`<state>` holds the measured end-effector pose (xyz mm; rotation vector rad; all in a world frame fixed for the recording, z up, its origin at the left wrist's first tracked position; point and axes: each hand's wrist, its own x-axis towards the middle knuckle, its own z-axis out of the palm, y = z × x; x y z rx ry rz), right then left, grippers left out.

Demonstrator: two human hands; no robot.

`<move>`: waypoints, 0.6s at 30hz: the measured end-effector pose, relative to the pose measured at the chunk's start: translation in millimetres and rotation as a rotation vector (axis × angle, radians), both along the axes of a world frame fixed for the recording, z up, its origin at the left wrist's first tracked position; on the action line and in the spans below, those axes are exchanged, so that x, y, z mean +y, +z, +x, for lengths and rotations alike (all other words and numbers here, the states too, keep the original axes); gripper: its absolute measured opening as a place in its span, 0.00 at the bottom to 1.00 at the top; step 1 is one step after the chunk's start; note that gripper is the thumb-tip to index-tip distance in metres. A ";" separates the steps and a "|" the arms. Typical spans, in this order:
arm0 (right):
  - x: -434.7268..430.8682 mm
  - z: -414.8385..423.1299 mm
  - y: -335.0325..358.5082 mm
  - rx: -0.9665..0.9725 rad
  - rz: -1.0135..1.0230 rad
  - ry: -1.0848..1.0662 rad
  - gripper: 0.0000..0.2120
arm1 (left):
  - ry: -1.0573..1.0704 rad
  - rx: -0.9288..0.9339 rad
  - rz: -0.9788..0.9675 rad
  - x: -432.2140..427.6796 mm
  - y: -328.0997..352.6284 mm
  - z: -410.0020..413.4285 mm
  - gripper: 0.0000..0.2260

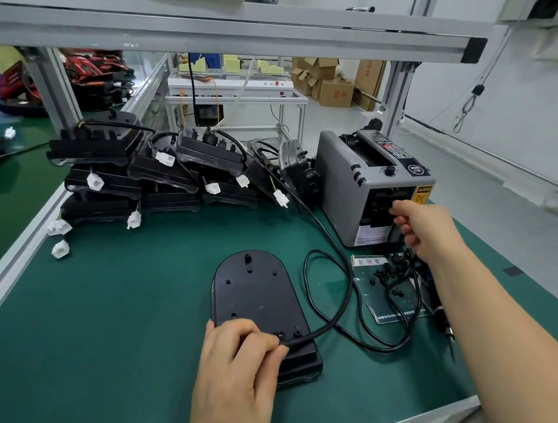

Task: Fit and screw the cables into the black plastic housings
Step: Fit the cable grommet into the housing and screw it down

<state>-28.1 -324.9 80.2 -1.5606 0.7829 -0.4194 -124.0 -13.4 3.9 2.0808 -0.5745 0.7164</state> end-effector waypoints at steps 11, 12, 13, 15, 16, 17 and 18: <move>5.0 6.6 -0.3 -0.085 0.101 -0.075 0.05 | -0.019 0.012 -0.017 0.2 -0.6 -2.2 0.07; 5.5 7.7 -0.5 -0.089 0.099 -0.086 0.05 | -0.018 0.013 -0.015 0.2 -0.6 -2.4 0.08; 6.6 8.7 -0.8 -0.093 0.090 -0.100 0.05 | -0.015 0.014 -0.014 0.2 -0.3 -2.6 0.08; 8.9 11.8 -1.1 -0.098 0.055 -0.137 0.08 | -0.015 0.018 -0.016 0.2 0.4 -3.1 0.09; 10.5 13.5 -0.9 -0.102 0.037 -0.158 0.09 | -0.017 0.019 -0.019 0.0 0.8 -3.2 0.09; 11.7 14.7 -1.1 -0.108 0.024 -0.179 0.10 | -0.021 0.020 -0.022 0.1 1.0 -3.3 0.08; 12.3 15.7 -1.5 -0.115 0.013 -0.199 0.11 | -0.024 0.020 -0.026 0.0 1.0 -3.2 0.06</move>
